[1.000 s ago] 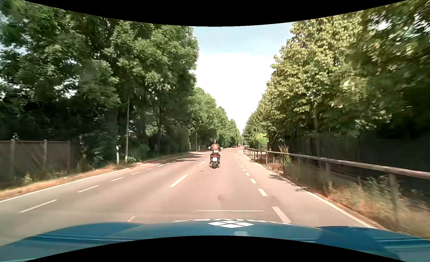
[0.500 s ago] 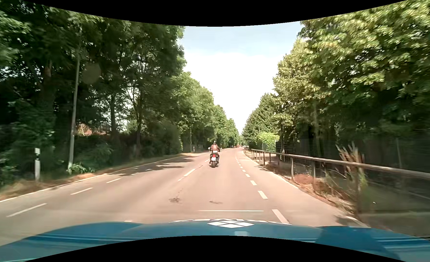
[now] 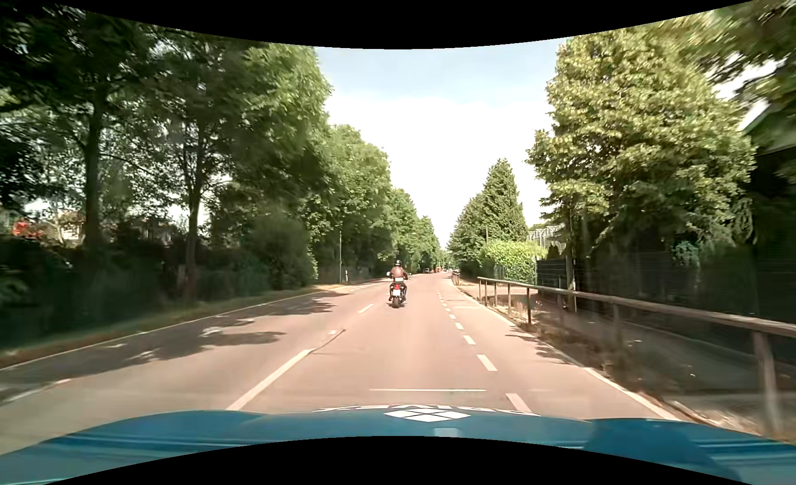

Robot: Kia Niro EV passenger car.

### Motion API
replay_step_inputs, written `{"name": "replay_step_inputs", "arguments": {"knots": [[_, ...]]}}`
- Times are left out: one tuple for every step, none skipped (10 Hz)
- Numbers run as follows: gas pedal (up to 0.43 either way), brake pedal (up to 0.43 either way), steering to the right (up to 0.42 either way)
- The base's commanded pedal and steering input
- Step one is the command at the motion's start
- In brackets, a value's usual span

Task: Follow the waypoints while adhering to traffic rules and regulations

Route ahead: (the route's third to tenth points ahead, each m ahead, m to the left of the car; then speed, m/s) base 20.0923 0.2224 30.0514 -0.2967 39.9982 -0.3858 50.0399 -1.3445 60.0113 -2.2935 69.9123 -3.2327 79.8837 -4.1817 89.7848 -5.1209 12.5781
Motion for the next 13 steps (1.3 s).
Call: {"name": "replay_step_inputs", "arguments": {"knots": [[0.047, 0.000, 0.004], [0.047, 0.000, 0.004], [0.047, 0.000, 0.004], [0.047, 0.000, 0.004], [0.047, 0.000, 0.004], [0.047, 0.000, 0.004], [0.039, 0.000, 0.004], [0.020, 0.000, 0.004], [0.000, 0.000, 0.004], [0.000, 0.000, 0.004], [0.000, 0.000, 0.004], [0.000, 0.000, 0.004], [0.000, 0.000, 0.005]]}}
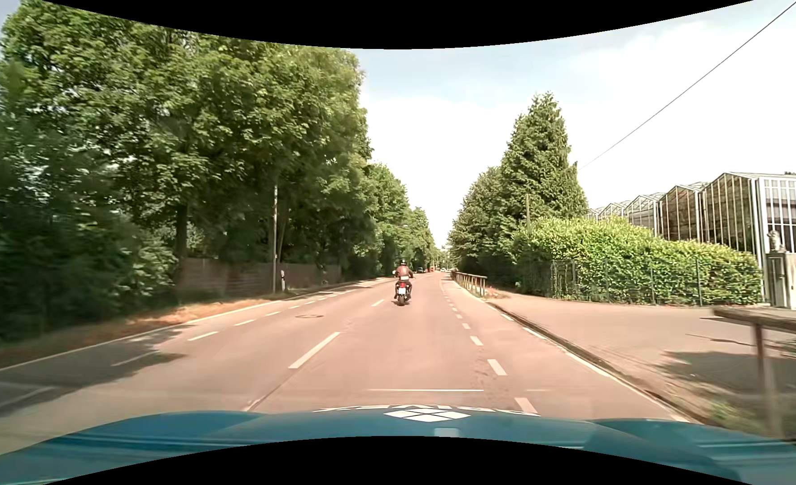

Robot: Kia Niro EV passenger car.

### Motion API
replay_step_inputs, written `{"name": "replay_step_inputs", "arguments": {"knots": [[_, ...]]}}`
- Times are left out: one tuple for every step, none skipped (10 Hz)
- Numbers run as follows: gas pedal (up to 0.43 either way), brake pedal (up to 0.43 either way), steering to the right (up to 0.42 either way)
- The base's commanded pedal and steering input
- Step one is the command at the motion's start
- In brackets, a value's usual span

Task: Follow the waypoints while adhering to traffic rules and regulations

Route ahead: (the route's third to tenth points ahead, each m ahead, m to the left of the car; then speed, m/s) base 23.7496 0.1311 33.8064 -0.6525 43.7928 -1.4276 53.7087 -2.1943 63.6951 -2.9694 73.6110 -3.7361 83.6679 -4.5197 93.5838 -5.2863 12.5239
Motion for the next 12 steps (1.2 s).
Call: {"name": "replay_step_inputs", "arguments": {"knots": [[0.000, 0.000, 0.005], [0.000, 0.000, 0.005], [0.000, 0.000, 0.006], [0.000, 0.000, 0.006], [0.000, 0.000, 0.006], [0.000, 0.000, 0.006], [0.000, 0.000, 0.008], [0.000, 0.000, 0.009], [0.000, 0.000, 0.008], [0.000, 0.000, 0.008], [0.000, 0.000, 0.008], [0.000, 0.000, 0.008]]}}
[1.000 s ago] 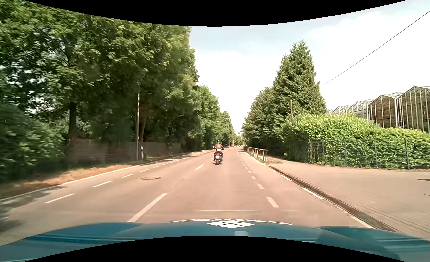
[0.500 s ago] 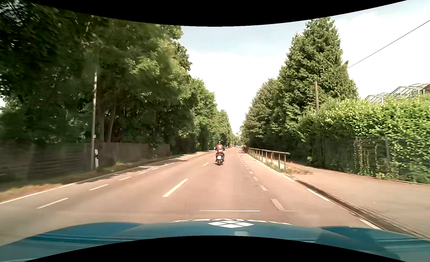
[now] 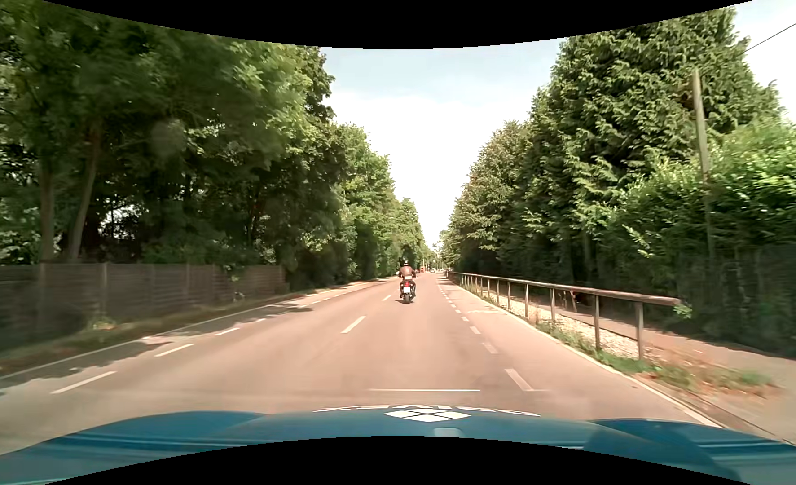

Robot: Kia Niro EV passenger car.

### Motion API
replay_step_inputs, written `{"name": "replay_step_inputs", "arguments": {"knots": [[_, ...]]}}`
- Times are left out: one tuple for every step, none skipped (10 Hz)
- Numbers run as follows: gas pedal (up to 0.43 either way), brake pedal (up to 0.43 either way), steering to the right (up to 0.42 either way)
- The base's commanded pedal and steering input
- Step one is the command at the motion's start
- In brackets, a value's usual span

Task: Follow the waypoints while adhering to traffic rules and regulations

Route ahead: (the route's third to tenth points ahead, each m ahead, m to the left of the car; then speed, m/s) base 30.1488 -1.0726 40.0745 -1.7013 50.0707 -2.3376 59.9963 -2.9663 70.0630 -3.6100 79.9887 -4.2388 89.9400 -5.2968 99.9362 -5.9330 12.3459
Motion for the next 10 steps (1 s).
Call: {"name": "replay_step_inputs", "arguments": {"knots": [[0.000, 0.000, 0.008], [0.000, 0.000, 0.007], [0.000, 0.000, 0.007], [0.000, 0.000, 0.007], [0.000, 0.000, 0.007], [0.000, 0.000, 0.007], [0.000, 0.000, 0.006], [0.000, 0.000, 0.006], [0.008, 0.000, 0.006], [0.008, 0.000, 0.005]]}}
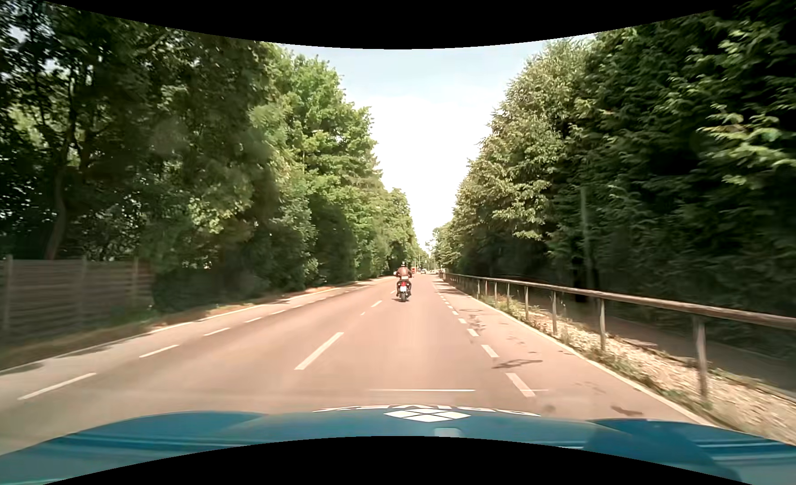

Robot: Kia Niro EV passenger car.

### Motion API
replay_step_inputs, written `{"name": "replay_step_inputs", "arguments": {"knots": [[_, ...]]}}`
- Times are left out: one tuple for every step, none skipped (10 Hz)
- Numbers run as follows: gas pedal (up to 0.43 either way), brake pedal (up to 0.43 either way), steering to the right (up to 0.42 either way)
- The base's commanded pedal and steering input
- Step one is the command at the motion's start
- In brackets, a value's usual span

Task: Follow the waypoints while adhering to traffic rules and regulations

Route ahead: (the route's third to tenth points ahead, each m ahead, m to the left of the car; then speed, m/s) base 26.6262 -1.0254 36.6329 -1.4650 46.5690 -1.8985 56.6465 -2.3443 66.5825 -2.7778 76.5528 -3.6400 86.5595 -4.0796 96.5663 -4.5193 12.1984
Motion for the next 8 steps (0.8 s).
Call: {"name": "replay_step_inputs", "arguments": {"knots": [[0.008, 0.000, 0.005], [0.020, 0.000, 0.004], [0.020, 0.000, 0.004], [0.020, 0.000, 0.003], [0.039, 0.000, 0.003], [0.059, 0.000, 0.003], [0.059, 0.000, 0.002], [0.059, 0.000, 0.002]]}}
